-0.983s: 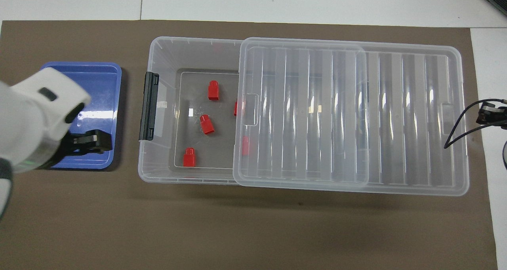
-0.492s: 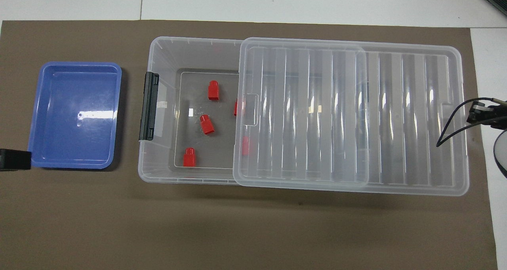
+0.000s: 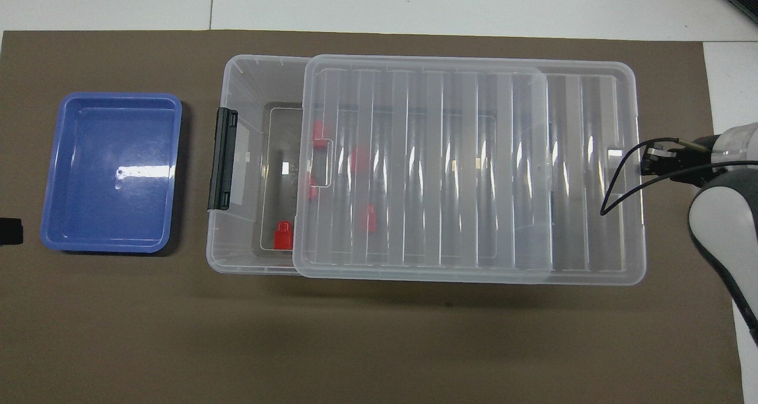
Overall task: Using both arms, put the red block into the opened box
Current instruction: 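Slide the clear lid shut over the box with the right gripper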
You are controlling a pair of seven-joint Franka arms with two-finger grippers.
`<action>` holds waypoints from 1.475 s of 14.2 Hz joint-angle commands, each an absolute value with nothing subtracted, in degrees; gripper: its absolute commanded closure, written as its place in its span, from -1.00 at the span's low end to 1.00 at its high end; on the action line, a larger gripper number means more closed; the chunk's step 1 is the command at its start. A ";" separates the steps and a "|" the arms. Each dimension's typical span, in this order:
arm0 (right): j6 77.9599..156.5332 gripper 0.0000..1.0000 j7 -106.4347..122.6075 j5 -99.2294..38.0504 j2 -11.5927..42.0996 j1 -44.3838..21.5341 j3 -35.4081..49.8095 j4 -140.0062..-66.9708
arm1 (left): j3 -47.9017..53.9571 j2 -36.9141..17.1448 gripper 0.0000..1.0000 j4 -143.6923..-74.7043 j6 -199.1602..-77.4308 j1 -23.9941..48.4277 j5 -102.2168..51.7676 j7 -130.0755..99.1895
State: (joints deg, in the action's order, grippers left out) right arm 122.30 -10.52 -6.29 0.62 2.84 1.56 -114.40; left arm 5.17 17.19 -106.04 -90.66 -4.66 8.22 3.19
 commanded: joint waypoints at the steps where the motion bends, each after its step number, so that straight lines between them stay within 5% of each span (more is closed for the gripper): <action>1: 122.17 1.00 -9.75 -7.91 -0.09 -0.87 1.49 -114.96 | 5.36 18.98 -1.00 -113.80 -97.02 -6.59 7.12 7.03; 15: 119.80 1.00 -16.96 -1.96 -1.76 -2.46 1.49 -111.98 | 5.36 17.41 -1.00 -115.49 -98.34 -5.27 6.33 7.03; 21: 110.68 1.00 -20.74 1.14 -1.67 -1.50 0.97 -107.33 | 3.97 4.25 -1.00 -108.13 -103.92 -4.32 3.60 5.54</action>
